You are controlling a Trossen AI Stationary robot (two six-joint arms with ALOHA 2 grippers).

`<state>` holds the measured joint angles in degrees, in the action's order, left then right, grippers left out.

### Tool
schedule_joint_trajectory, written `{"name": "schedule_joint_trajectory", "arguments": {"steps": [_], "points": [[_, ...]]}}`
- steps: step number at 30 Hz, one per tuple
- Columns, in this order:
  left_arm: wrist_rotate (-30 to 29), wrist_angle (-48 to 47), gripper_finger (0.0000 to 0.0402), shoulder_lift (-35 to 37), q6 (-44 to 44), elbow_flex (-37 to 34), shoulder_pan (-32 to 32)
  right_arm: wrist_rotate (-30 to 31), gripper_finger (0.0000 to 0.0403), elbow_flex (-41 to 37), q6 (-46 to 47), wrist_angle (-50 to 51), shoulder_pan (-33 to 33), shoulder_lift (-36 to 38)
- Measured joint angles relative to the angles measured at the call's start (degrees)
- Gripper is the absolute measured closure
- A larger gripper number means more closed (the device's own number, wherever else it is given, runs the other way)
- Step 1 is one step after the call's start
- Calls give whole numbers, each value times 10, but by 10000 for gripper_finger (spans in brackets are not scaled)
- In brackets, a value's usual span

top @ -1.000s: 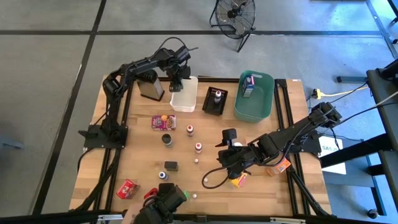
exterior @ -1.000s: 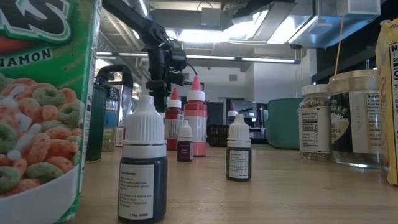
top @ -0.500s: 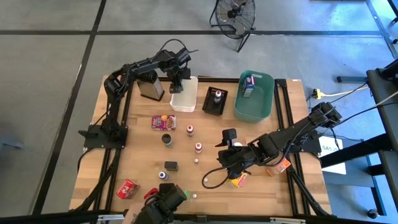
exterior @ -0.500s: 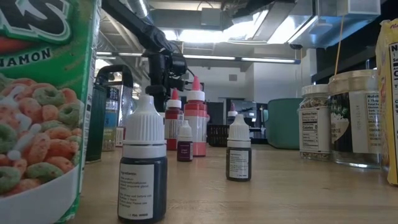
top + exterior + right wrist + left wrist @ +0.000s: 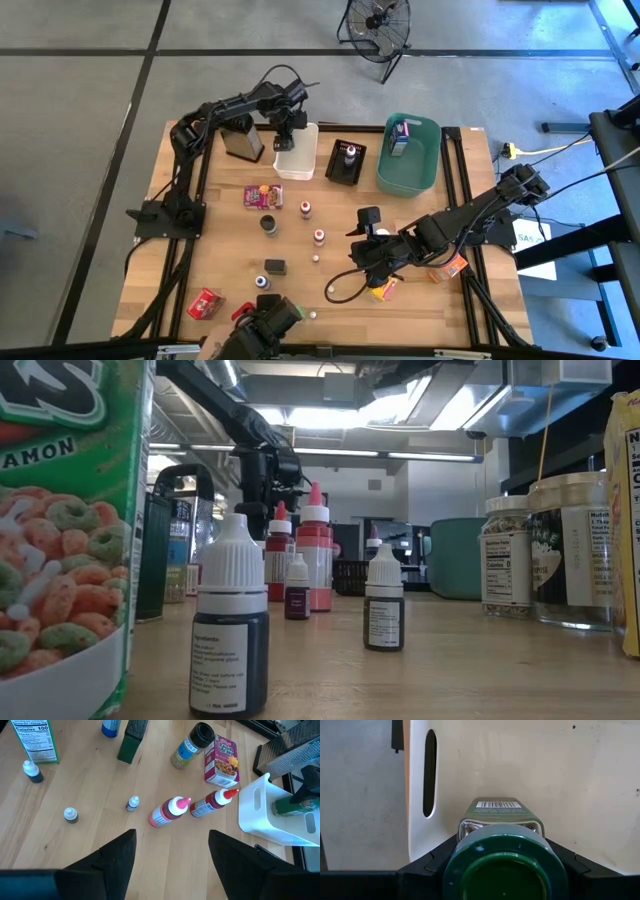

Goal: Pick & Place Kitchen Items
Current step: Put the green seasoning bottle into the white bin

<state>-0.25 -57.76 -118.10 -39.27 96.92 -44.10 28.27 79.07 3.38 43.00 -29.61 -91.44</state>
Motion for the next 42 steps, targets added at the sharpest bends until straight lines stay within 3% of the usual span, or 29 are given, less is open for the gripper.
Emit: {"name": "schedule_joint_trajectory", "arguments": {"steps": [27, 42], "points": [[1, 2, 176, 1, 6, 0, 0, 0, 153, 0, 0, 0, 0, 0], [1, 2, 145, 1, 7, 0, 0, 0, 153, 0, 0, 0, 0, 0]]}}
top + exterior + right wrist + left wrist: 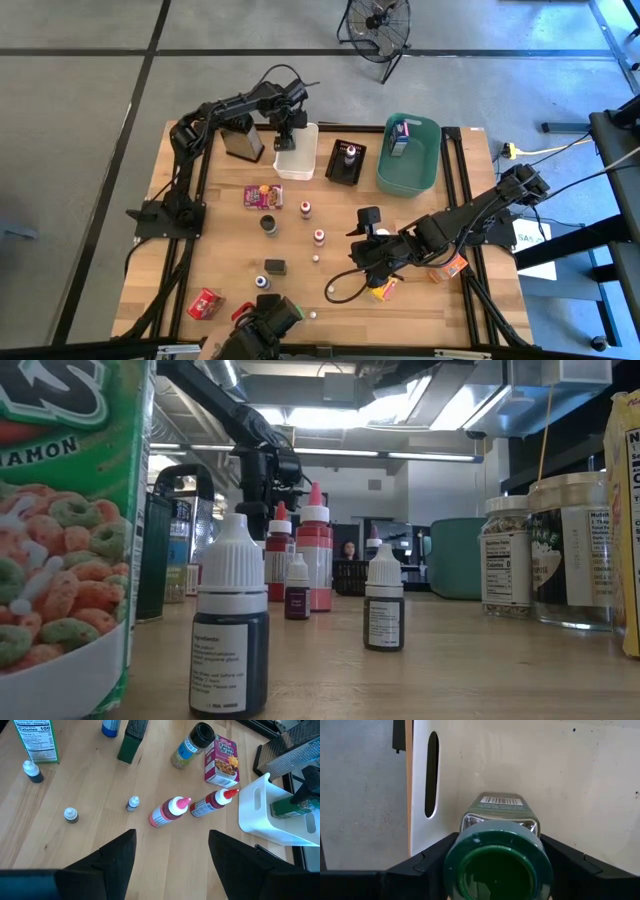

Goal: Pick & Place Kitchen Items
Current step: Put the green seasoning bottle into the white bin

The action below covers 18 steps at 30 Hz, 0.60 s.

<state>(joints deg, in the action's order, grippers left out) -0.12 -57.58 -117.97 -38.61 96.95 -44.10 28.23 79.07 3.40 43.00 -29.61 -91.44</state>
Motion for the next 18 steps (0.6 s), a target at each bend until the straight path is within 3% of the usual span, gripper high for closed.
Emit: {"name": "schedule_joint_trajectory", "arguments": {"steps": [18], "points": [[-3, 0, 129, 15, -1, 1, 0, 0, 153, 0, 0, 0, 0, 0]]}}
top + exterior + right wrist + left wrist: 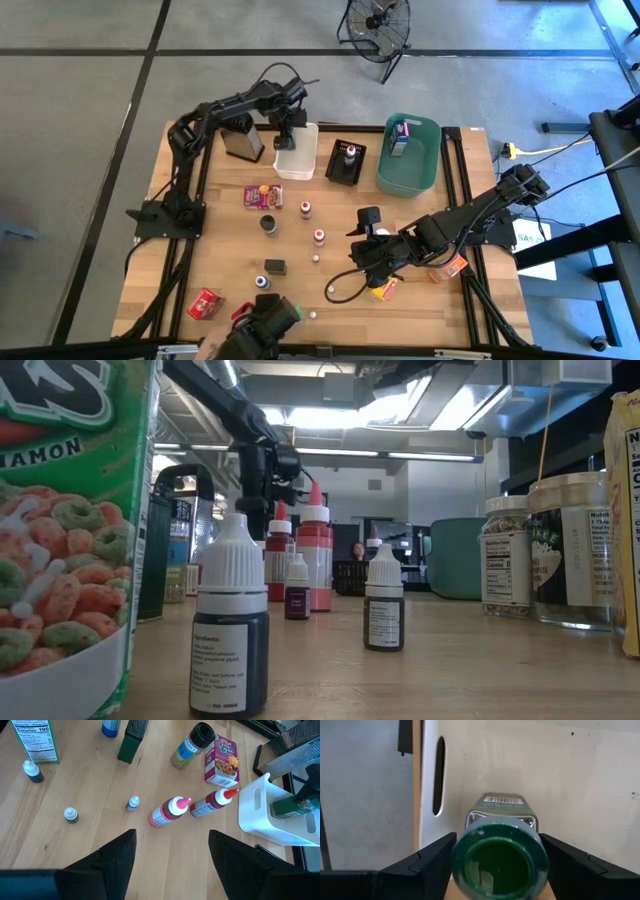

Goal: Pick & Place Kitchen Items
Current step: Put the green seasoning bottle into the white bin, then put the large pink food coloring bottle into the black bin

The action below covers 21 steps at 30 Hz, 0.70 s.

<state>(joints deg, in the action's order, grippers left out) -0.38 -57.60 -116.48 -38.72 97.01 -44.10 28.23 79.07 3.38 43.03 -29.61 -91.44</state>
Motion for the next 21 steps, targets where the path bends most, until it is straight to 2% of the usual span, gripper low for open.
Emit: {"name": "schedule_joint_trajectory", "arguments": {"steps": [9, 14, 21], "points": [[-21, -22, 130, 63, 23, 0, 7, 0, 153, 0, 0, 0, 0, 0], [-21, -71, 130, 126, 90, 0, 24, 0, 153, 0, 0, 0, 0, 0], [88, -145, 130, 199, 223, 0, 52, -52, 153, 1, -14, -6, 8, 0]]}}
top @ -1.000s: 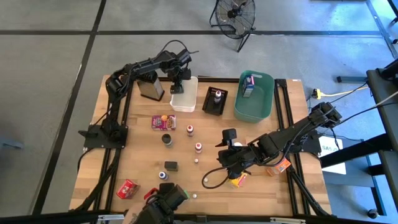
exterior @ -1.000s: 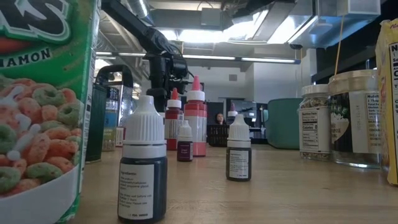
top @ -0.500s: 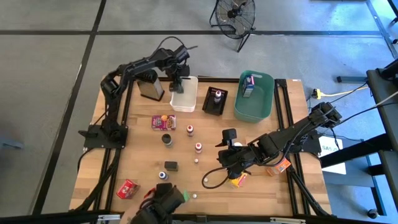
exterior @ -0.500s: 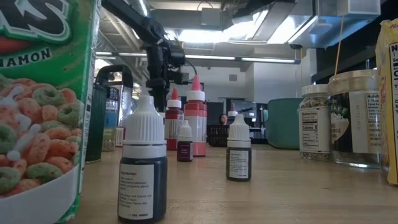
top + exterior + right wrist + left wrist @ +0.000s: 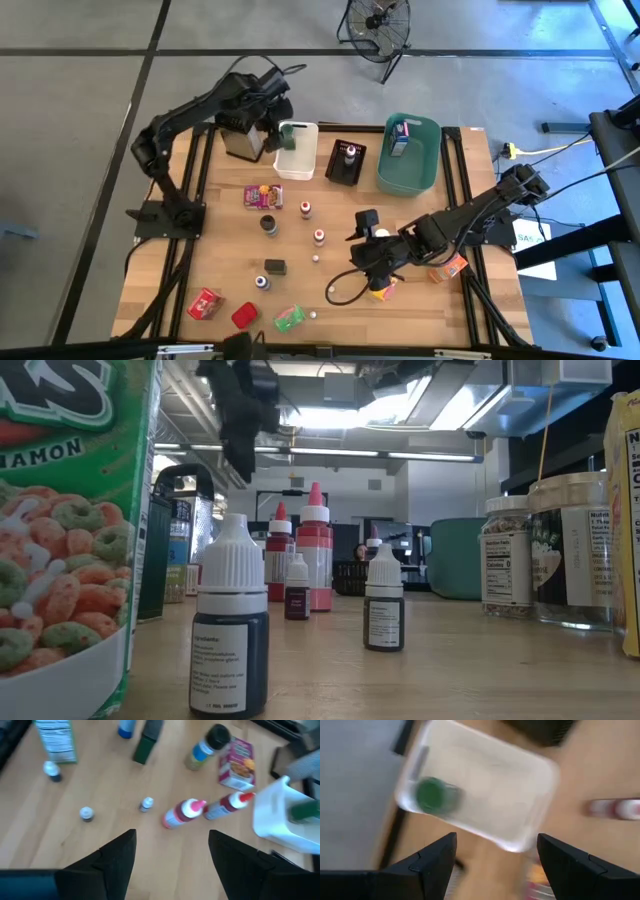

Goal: Pick & Place Kitchen Items
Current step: Put the large pink food coloring bottle into the black bin

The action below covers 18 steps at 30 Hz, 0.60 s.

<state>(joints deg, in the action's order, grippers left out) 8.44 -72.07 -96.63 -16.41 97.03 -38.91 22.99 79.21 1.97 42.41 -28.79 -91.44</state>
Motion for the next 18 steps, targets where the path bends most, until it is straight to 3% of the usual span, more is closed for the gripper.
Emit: {"name": "schedule_joint_trajectory", "arguments": {"steps": [10, 18], "points": [[21, -32, 130, 90, 63, -92, 86, -140, 153, 63, -89, -4, 73, 0], [-1, 39, 130, 196, 120, -233, 159, -204, 153, 77, -116, 0, 128, 0]]}}
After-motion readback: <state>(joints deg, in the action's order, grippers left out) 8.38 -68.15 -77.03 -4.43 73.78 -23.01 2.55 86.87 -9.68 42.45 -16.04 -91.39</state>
